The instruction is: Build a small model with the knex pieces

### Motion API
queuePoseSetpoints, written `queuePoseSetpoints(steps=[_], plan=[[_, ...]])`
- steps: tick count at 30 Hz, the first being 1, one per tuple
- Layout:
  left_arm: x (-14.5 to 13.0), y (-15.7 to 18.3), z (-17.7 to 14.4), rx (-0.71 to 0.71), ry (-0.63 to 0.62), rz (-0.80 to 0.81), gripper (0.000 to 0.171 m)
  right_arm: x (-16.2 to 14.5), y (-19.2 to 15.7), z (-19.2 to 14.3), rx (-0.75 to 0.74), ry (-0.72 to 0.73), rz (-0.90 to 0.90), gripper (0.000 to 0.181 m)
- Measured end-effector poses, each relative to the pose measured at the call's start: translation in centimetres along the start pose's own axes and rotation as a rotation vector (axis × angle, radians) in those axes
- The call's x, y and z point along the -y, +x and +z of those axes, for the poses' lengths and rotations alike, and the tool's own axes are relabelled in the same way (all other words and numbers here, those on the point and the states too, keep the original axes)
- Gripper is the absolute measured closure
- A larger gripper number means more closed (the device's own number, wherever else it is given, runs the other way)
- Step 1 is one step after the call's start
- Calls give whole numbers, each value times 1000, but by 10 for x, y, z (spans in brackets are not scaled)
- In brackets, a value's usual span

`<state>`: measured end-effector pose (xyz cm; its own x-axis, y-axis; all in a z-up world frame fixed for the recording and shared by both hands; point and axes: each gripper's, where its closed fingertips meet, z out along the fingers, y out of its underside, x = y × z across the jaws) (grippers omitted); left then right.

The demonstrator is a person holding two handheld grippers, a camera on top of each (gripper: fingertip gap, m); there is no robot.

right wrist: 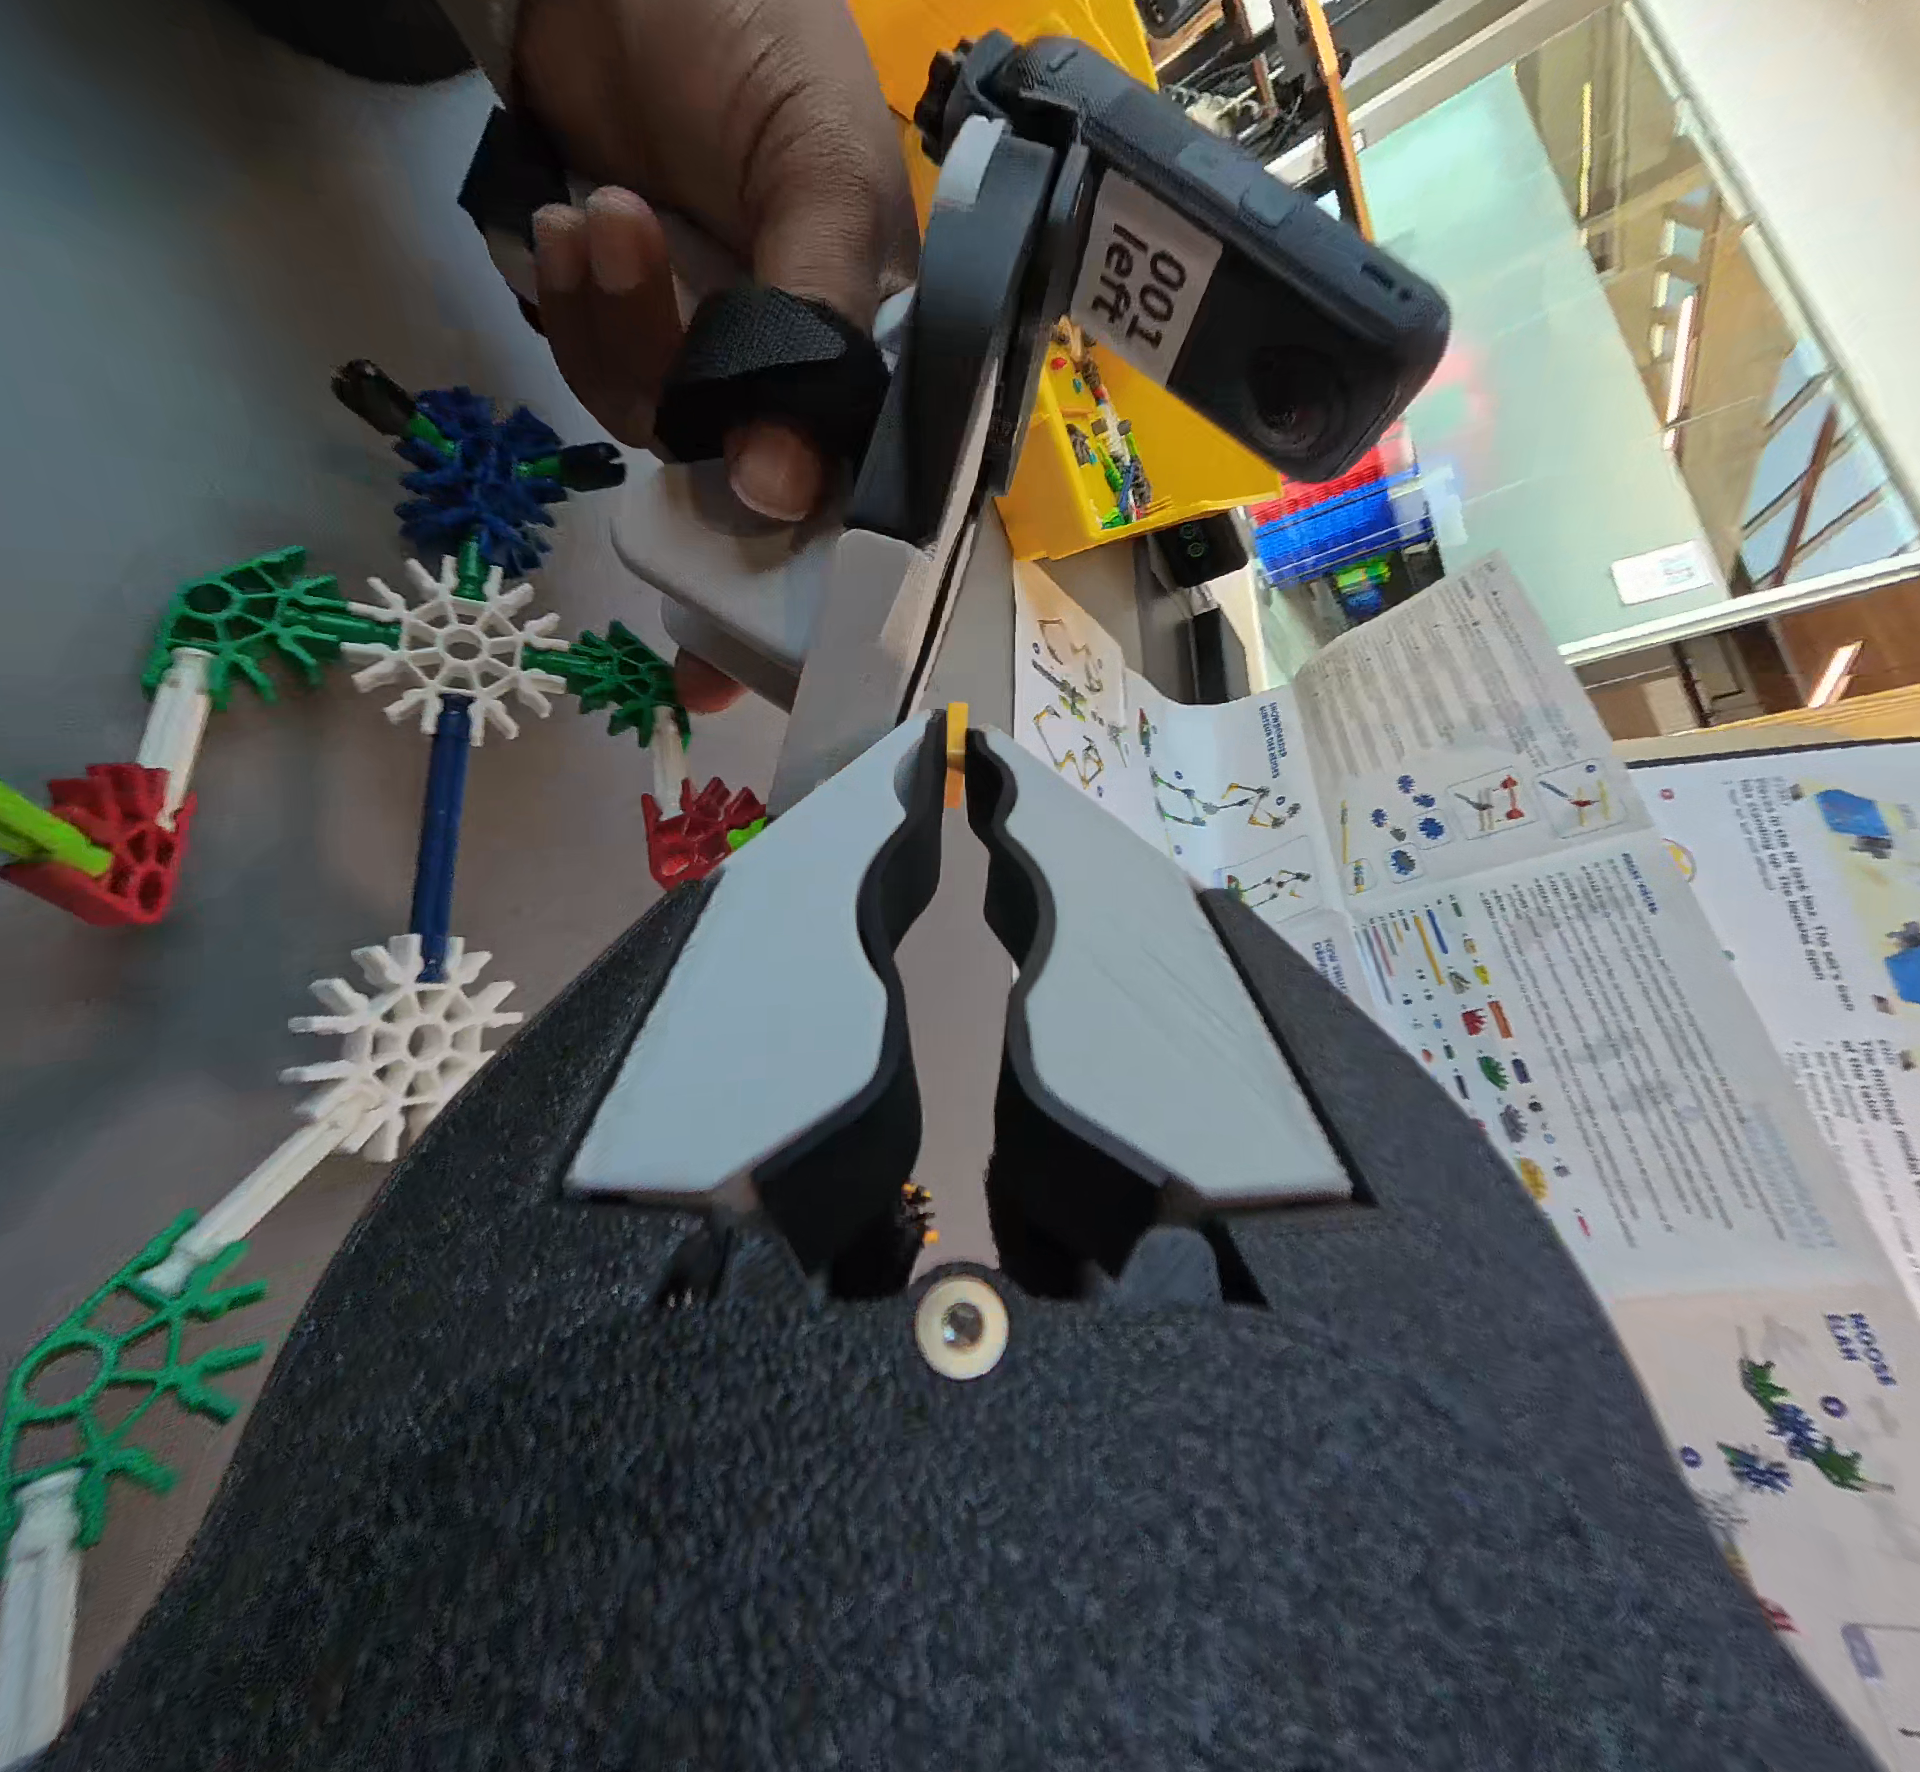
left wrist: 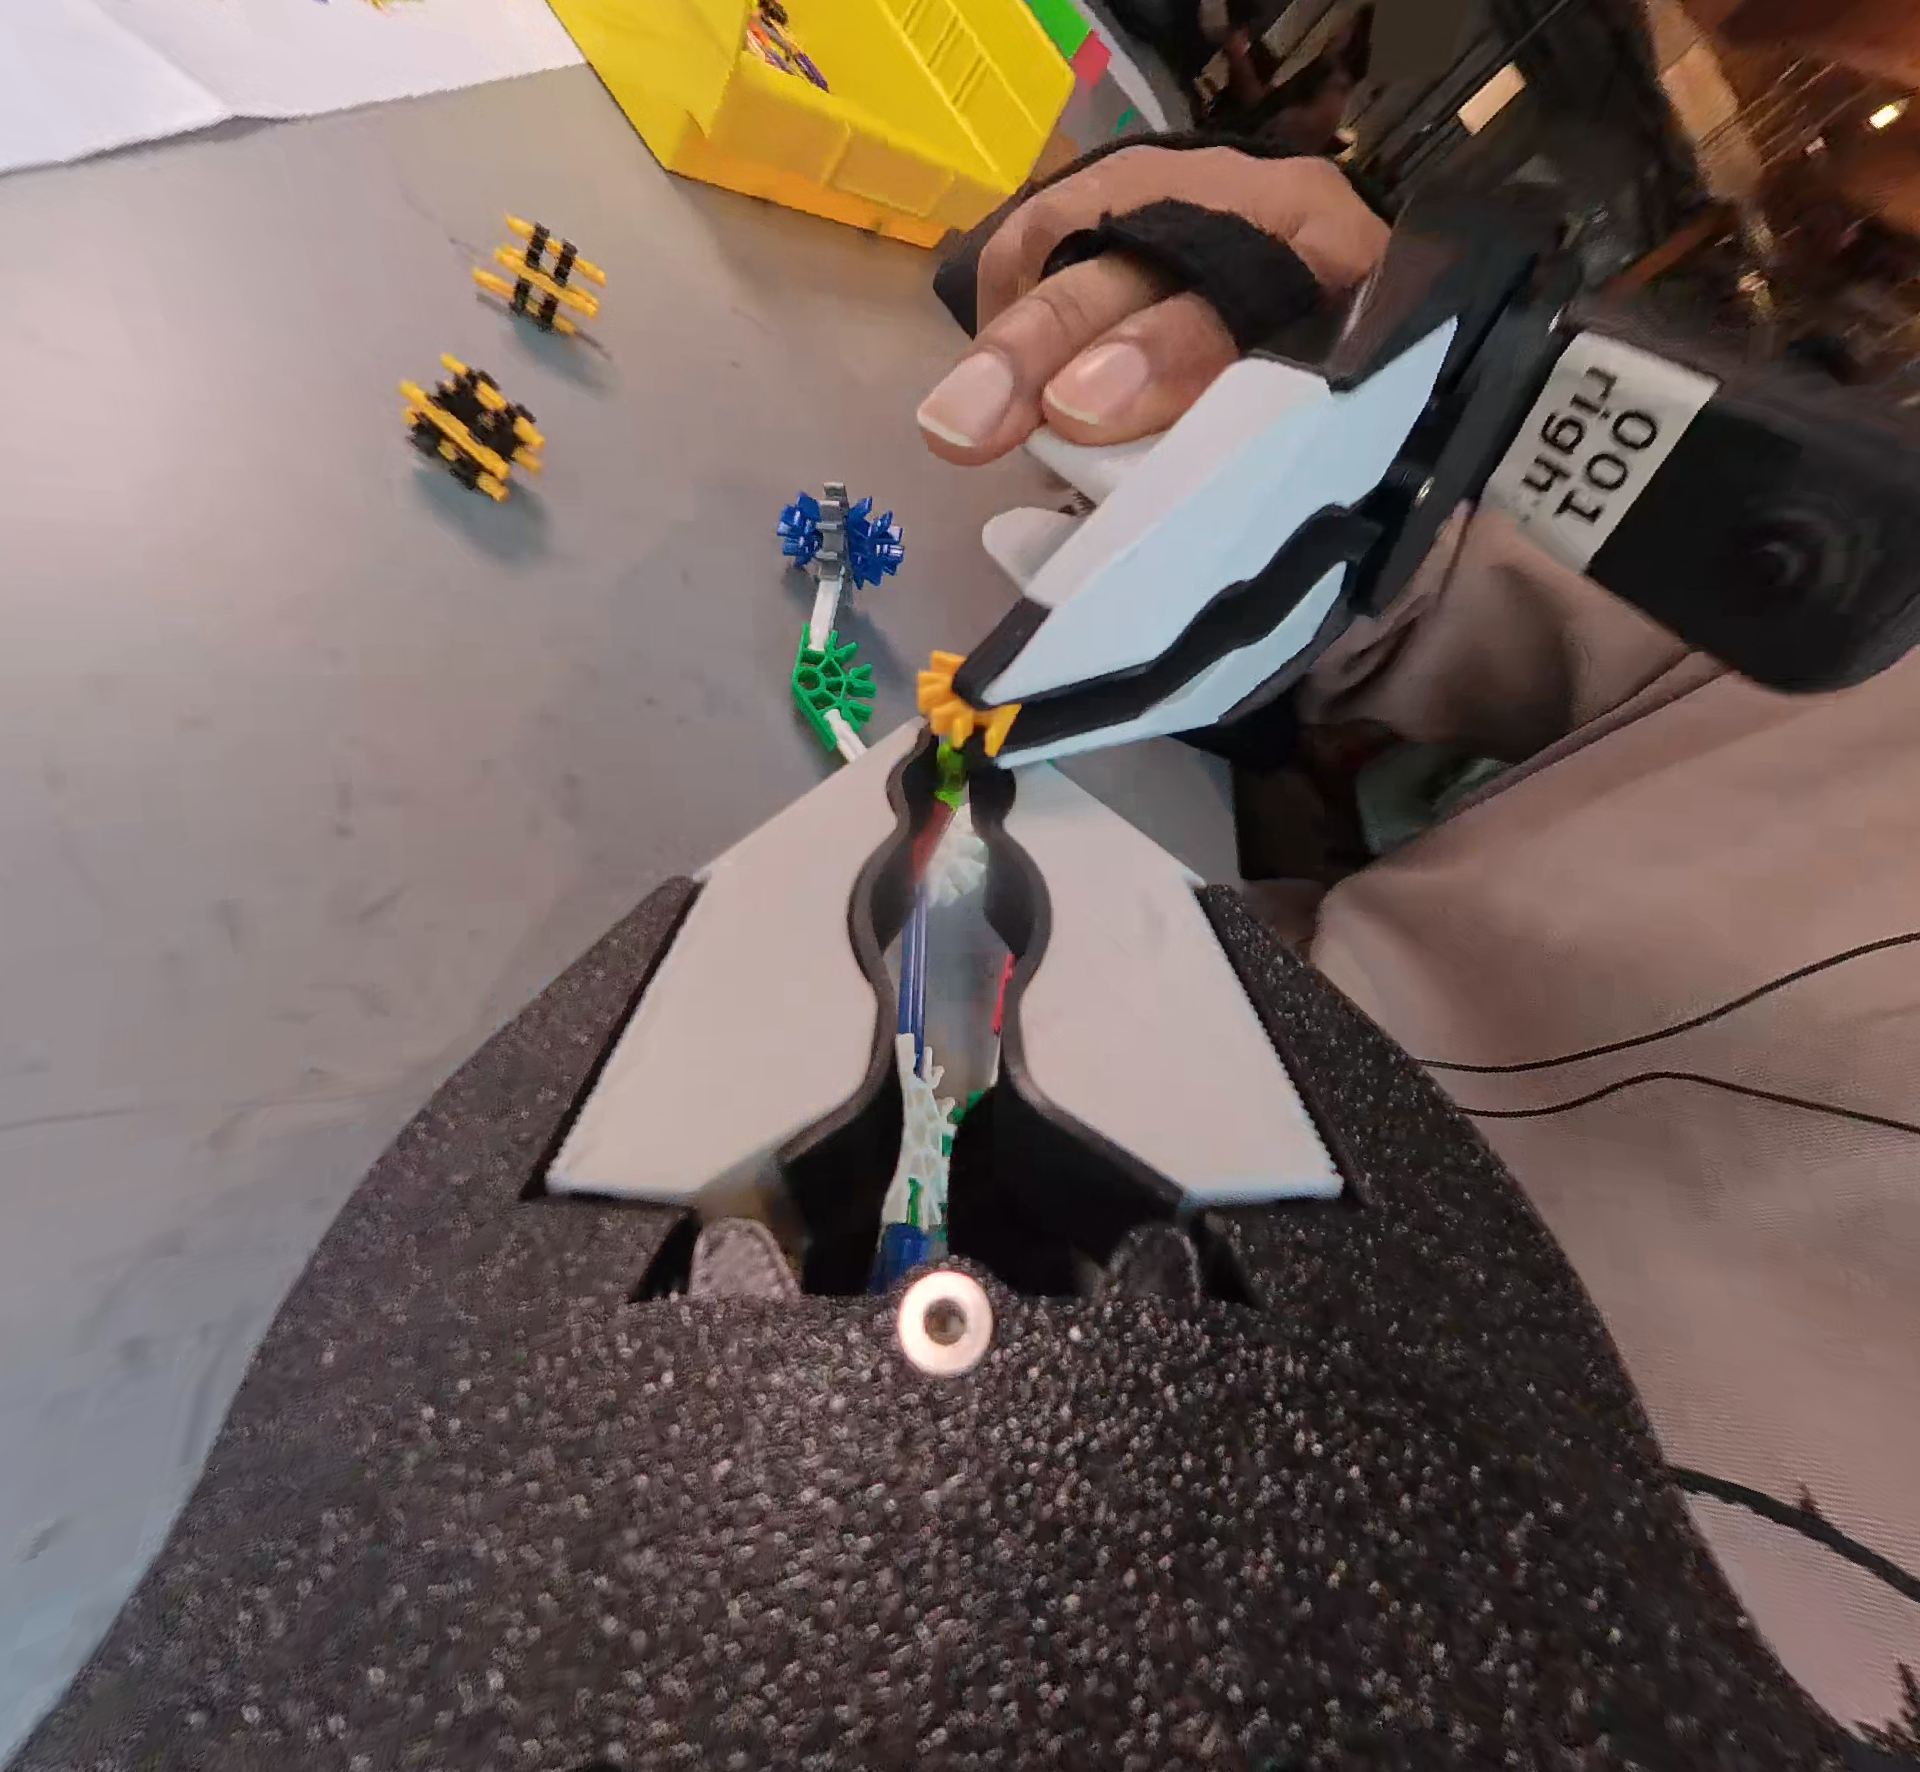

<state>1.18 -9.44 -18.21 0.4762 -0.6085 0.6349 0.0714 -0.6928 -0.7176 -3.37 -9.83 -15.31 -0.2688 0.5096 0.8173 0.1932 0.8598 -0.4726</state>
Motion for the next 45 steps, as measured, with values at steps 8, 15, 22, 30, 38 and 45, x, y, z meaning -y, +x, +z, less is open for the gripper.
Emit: queuePoseSetpoints(steps=[8, 15, 22, 30, 38, 45], plan=[[-1, -4, -2, -11, 11, -37, 166, 8, 17, -20, -135, 65, -10, 179], [3, -11, -10, 130, 10, 189, 166, -149, 130, -128, -400, -375, 619, 178], [4, -11, -12, 172, -1, 261, 166, -307, 121, -256, -643, -908, 815, 142], [5, -16, -9, 185, -3, 340, 166, -87, 66, -83, 56, -45, 1024, 154], [-2, -20, -7, 296, -55, 507, 166, -11, -12, 1, 464, 33, 1035, 166], [-7, -25, -8, 318, -85, 518, 157, -16, -13, 0, 465, 72, 1067, 179]])
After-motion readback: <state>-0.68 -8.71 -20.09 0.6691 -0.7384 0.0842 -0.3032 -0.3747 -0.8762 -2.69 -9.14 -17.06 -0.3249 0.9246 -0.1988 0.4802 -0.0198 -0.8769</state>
